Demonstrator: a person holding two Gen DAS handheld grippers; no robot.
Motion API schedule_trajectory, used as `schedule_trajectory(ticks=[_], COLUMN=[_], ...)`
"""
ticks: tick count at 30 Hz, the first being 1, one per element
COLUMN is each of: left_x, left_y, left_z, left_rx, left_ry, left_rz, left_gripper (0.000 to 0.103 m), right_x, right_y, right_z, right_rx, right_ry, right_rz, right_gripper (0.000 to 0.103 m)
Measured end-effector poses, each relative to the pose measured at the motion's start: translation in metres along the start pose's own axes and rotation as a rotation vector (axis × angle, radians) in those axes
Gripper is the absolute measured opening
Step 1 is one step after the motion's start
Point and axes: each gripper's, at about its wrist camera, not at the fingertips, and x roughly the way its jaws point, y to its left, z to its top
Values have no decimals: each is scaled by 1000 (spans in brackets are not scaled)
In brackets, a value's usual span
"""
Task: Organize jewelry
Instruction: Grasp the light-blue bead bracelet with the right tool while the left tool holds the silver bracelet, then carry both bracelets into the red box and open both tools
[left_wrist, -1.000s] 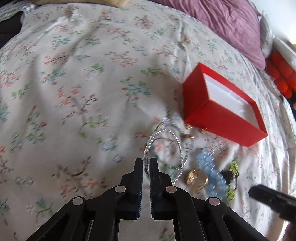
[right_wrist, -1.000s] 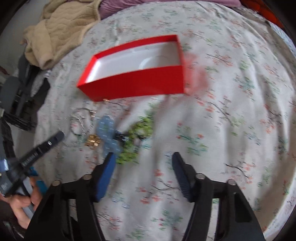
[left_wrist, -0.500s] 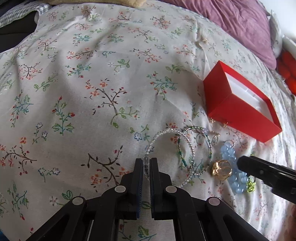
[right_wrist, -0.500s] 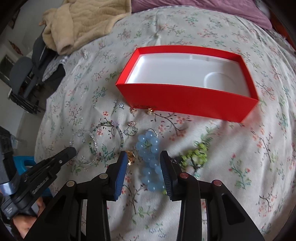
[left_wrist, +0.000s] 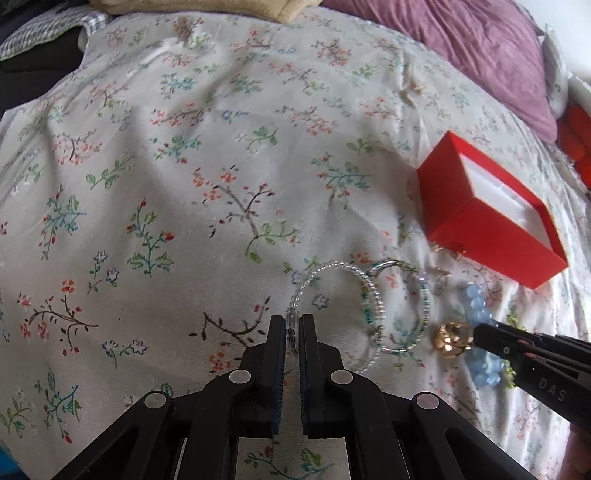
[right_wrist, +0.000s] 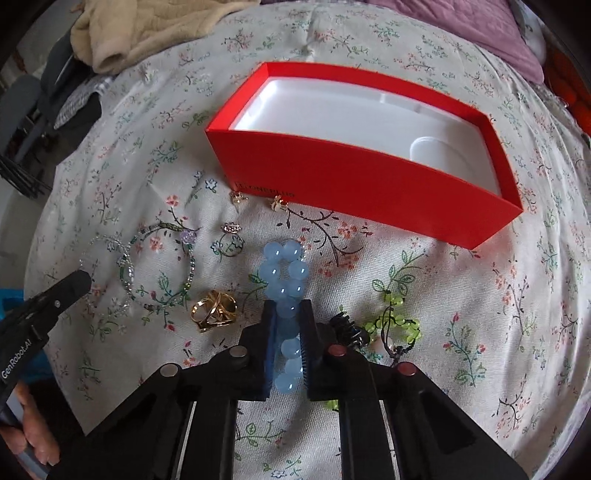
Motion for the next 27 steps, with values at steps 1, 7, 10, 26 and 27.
schedule_trajectory(ticks=[1, 7, 10, 26, 27], left_x=[-2, -17, -26, -53, -52], left_y=[-2, -25, -39, -109, -112], left_z=[0, 6, 13, 70, 72], left_rx=[3, 52, 83, 222, 224], left_ry=[0, 2, -8, -38, -39], left_rz=[-8, -45, -47, -113, -117], left_gripper=[1, 1, 1, 1, 1], right_x=[-4, -33, -51, -131, -133], right_y=[-1, -8, -18, -51, -54], right_z=[-2, -4, -2, 28, 31], right_rx=[1, 34, 62, 118, 120], right_ry=[-6, -45, -69, -211, -219], right_rz=[1, 42, 59, 92, 93], right_gripper=[12, 12, 12, 12, 12])
